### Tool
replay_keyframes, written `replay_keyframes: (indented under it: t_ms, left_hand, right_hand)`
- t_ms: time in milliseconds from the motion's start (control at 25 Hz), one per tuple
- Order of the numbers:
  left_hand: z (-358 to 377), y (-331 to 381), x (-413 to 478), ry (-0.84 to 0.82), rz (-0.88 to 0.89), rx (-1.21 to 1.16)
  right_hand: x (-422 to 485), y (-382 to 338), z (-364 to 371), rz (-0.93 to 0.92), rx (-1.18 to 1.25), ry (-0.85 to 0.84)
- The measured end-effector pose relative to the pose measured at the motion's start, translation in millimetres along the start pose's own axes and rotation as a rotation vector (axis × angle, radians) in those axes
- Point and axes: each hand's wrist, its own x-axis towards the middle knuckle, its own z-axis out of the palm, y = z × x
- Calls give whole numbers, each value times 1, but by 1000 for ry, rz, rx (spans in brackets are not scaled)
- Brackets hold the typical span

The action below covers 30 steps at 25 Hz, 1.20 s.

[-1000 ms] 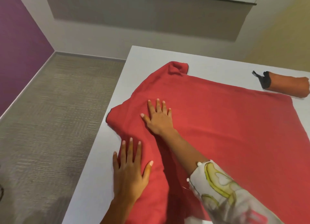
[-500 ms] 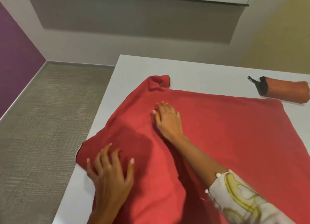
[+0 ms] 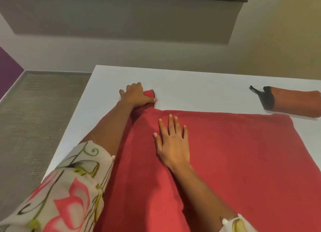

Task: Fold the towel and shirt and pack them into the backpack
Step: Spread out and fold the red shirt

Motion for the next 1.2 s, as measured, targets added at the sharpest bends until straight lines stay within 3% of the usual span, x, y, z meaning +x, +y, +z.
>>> replay_keyframes:
  t_ms: [80, 240, 320, 440, 560, 760, 840, 1000, 1120, 1200]
  left_hand:
    - [3, 3, 11, -8, -21, -35]
    - [-23, -12, 24, 456, -127, -784]
    - [-32, -24, 29, 546, -140, -920]
    - [-23, -35, 37, 361, -265, -778]
    - [-15, -47, 36, 236, -423, -491]
    - [-25, -52, 28, 43, -317, -384]
    - [-24, -50, 25, 149, -285, -356]
    - [-5, -57, 15, 398, -414, -167]
    - [10, -61, 10, 521, -307, -180]
    - [10, -57, 3, 705, -159, -179]
  right_hand:
    - [0, 0, 0, 5, 20, 0]
    - [-1, 0, 1, 19, 58, 15]
    - [-1, 0, 1, 18, 70, 32]
    - [-1, -1, 1, 37, 62, 37]
    - [-1, -1, 1, 46, 52, 32]
    - [-1, -1, 0, 54, 29, 30]
    - [0, -2, -2, 55, 26, 36]
    - [0, -1, -2, 54, 20, 41]
    - [0, 0, -1, 57, 18, 39]
    - [-1, 0, -1, 57, 18, 40]
